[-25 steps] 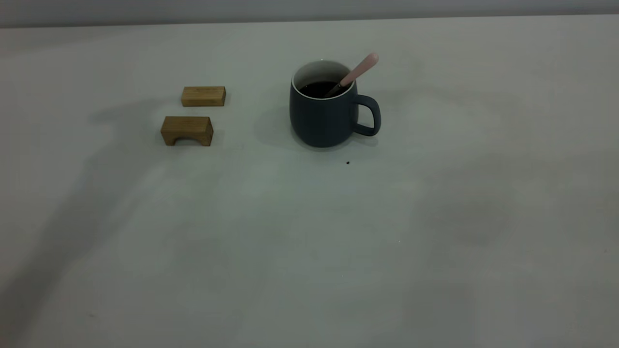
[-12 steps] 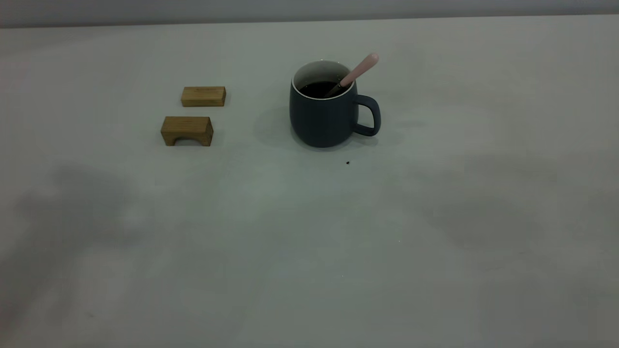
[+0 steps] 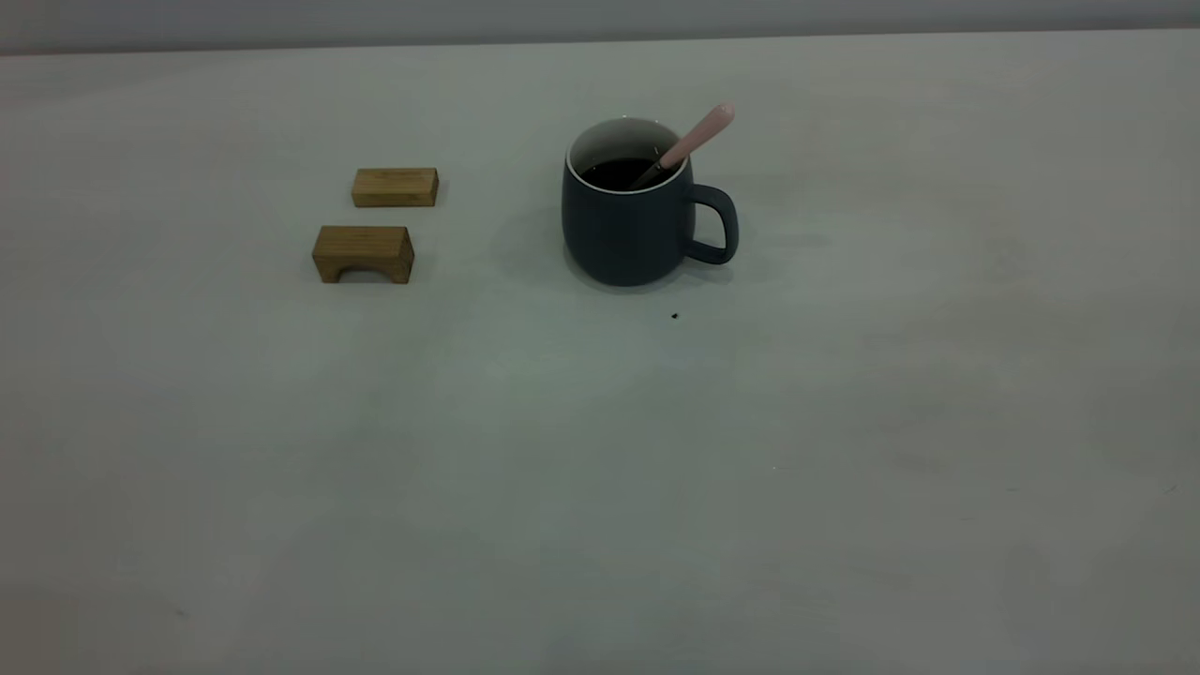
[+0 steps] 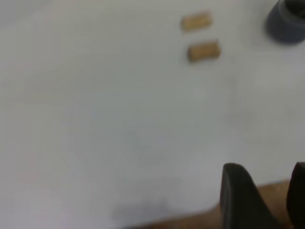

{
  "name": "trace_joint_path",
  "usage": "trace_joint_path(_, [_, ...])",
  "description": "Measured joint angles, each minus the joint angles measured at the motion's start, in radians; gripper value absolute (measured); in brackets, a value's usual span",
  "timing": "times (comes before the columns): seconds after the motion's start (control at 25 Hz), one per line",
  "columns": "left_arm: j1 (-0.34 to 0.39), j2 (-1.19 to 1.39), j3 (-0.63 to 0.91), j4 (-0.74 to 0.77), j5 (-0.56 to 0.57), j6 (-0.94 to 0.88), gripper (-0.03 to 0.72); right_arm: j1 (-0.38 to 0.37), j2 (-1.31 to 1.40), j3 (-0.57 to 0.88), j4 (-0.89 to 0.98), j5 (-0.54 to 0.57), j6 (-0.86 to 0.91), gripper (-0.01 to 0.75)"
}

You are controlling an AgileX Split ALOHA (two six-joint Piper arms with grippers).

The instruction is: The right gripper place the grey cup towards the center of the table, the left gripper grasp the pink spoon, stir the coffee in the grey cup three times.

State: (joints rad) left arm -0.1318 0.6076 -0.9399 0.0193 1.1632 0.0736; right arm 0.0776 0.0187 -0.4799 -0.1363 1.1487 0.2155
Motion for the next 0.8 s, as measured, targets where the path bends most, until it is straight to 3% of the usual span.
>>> trace_joint_path(0.36, [0.118,-0.465,0.429,-0.034,-0.035,-0.002,0.312,0.0,0.0,0.0,0.0,0.0,0.0,0.574])
trace_joint_path(0.48, [0.151,-0.551,0.447,-0.048,-0.03,-0.002,0.312,0.0,0.0,0.0,0.0,0.0,0.0,0.574])
trace_joint_path(0.8, [0.153,-0.626,0.452,-0.054,-0.032,-0.002,0.312,0.0,0.0,0.0,0.0,0.001,0.0,0.574])
